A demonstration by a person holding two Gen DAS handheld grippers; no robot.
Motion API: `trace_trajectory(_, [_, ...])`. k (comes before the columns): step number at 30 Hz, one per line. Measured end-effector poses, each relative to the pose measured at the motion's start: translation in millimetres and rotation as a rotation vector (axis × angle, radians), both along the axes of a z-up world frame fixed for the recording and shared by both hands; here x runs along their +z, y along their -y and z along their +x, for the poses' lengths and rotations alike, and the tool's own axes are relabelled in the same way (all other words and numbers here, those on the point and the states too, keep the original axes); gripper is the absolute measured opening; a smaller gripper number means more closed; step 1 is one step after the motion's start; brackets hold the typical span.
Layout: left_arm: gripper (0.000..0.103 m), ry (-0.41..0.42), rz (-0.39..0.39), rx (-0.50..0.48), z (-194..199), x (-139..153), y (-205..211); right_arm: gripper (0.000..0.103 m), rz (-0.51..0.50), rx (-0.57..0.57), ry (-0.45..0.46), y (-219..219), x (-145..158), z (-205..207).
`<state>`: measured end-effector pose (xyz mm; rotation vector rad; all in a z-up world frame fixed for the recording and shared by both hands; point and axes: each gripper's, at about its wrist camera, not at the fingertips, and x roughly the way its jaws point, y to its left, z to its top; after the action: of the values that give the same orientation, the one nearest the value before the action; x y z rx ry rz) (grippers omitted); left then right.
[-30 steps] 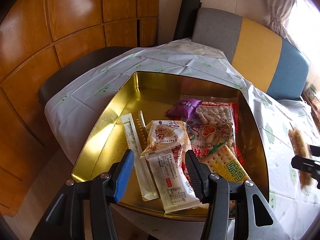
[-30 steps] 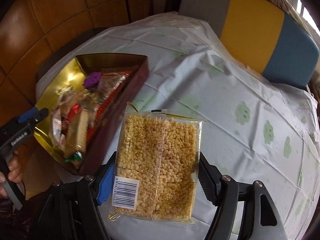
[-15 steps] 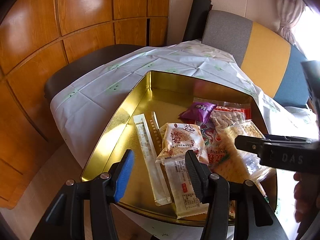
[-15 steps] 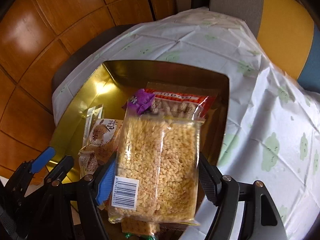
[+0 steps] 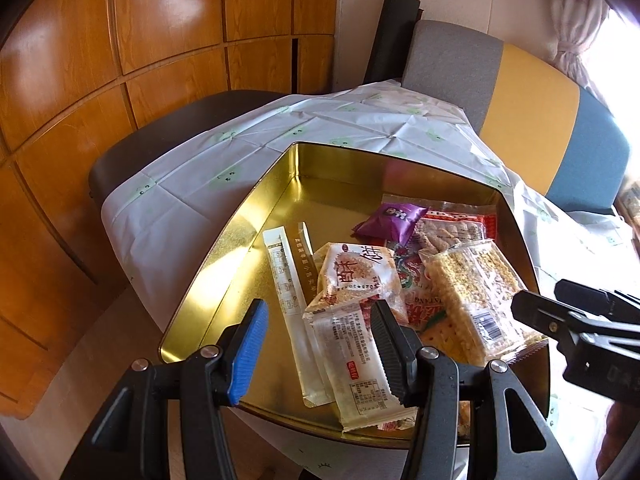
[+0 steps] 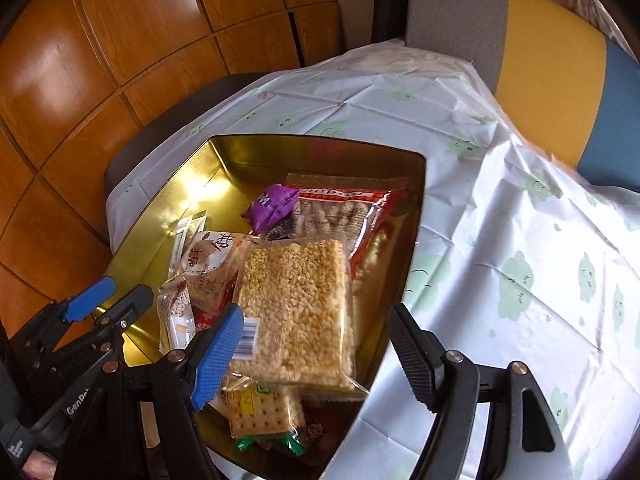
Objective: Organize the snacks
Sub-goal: 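Open the right gripper to release the rice-cake bag in the box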
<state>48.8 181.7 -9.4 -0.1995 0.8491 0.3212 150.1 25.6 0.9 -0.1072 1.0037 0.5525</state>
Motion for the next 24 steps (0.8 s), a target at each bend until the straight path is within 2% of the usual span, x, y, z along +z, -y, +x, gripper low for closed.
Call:
trace_trajectory(8, [0.054, 0.039, 0.037, -0.018, -10, 8, 13, 0.076, -0.012, -0.068, 0.1, 21, 9, -28])
trace_trajectory(16, [0.054, 0.066, 0.035, -0.021, -28, 10, 29, 0.076, -0.025, -0.176, 0.187, 44, 12, -59])
trace_trajectory(24, [0.057, 0.082, 0.052, -0.063, -40, 12, 49, 0.076, -0.04, -0.248, 0.21, 59, 6, -76])
